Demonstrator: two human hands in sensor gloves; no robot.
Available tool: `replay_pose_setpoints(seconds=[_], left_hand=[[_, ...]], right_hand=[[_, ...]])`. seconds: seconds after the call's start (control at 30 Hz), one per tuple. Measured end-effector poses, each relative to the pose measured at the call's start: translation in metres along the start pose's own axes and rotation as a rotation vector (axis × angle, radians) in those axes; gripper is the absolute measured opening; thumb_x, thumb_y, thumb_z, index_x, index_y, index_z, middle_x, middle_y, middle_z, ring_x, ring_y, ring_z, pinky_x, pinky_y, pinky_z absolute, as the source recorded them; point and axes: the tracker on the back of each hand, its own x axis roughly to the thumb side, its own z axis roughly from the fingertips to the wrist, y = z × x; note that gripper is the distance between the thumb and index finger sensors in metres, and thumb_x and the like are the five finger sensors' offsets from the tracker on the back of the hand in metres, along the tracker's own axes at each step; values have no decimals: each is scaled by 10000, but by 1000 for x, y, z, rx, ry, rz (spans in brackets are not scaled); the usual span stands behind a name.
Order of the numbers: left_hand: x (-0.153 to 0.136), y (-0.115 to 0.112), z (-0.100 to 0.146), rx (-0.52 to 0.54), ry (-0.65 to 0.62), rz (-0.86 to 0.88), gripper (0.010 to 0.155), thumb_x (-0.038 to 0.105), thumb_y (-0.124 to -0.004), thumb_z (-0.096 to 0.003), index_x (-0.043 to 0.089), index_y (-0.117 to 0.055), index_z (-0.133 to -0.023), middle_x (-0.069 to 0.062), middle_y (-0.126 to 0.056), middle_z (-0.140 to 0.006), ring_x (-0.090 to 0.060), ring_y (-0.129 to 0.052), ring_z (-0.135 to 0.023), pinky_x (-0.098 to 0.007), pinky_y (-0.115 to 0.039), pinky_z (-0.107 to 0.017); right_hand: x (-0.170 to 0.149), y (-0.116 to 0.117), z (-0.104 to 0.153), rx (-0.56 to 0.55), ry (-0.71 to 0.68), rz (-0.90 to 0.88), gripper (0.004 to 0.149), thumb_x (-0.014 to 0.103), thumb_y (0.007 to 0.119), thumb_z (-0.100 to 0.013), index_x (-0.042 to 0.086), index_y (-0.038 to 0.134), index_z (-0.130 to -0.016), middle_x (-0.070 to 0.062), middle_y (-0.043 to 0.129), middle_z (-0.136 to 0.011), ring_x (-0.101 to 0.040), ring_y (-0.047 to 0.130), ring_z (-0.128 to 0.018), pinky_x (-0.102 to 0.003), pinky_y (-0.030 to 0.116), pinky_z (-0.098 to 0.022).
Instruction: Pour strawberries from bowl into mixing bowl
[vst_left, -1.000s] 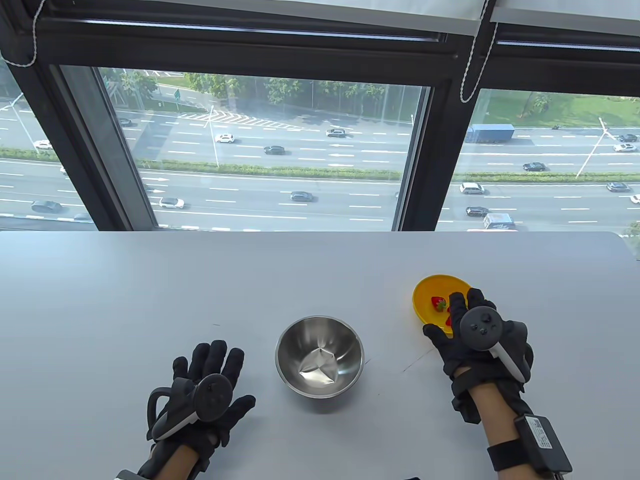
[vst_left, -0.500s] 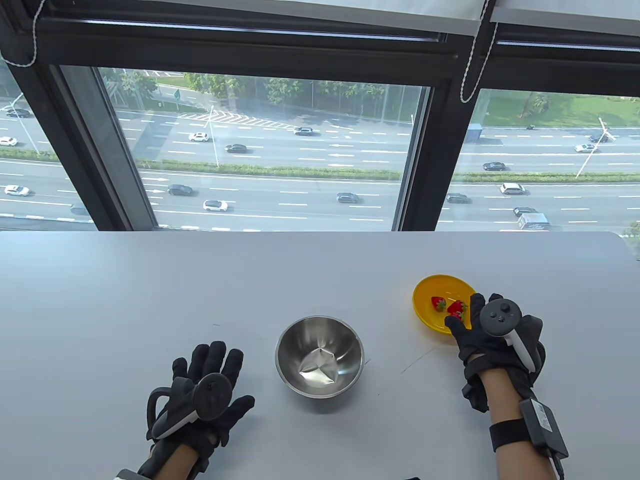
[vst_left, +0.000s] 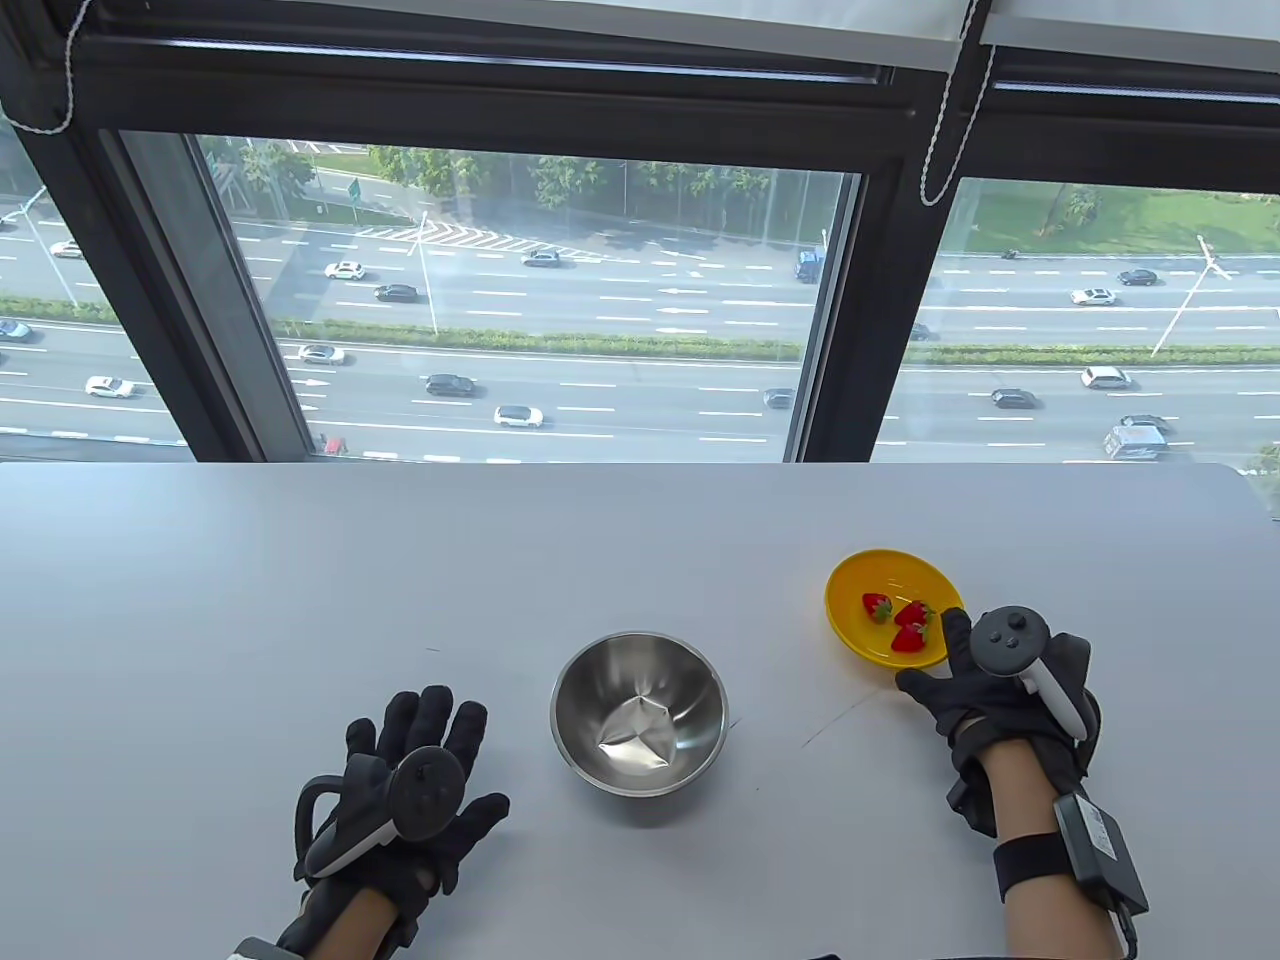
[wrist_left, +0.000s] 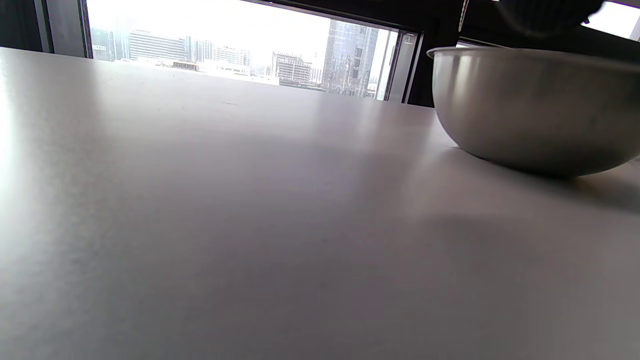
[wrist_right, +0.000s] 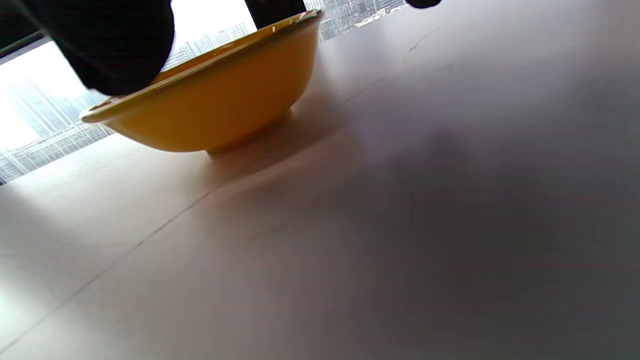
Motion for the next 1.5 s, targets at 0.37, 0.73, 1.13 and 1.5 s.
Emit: replay_pose_setpoints(seconds=[0.37, 0.73, 1.13, 1.5], left_hand=[[-1, 0, 0, -8, 8, 4, 891, 694, -629, -403, 307, -243, -1107, -69, -96, -1193, -435, -140, -1116, -726, -139, -702], [-2, -1, -1, -9, 9, 5, 891, 694, -630, -403, 308, -243, -1107, -69, -95, -1193, -435, -139, -1116, -726, -138, -703], [-2, 0, -1, 5, -1, 10, 892, 693, -631, -402, 307, -243, -1107, -67, -94, -1193, -434, -139, -1116, -726, -137, -703], [0, 0, -1, 17, -12, 9, 893, 694, -630, -402, 306, -242, -1107, -69, -94, -1193, -434, -140, -1117, -726, -140, -702]], right_hand=[[1, 8, -10, -34, 25, 41, 777, 489, 822, -437, 331, 387, -1061, -86, 342, -1161, -480, 405, -1058, -730, 341, -709], [3, 4, -7, -119, 28, 95, 681, 472, 857, -419, 340, 542, -1008, -88, 539, -1116, -410, 567, -1044, -694, 450, -722], [-2, -13, 19, -316, -32, 76, 615, 463, 893, -375, 366, 641, -928, -115, 689, -1031, -364, 743, -964, -646, 571, -696], [13, -25, 43, -370, -133, 61, 602, 460, 896, -367, 367, 663, -914, -128, 709, -1016, -372, 762, -949, -647, 584, -685]])
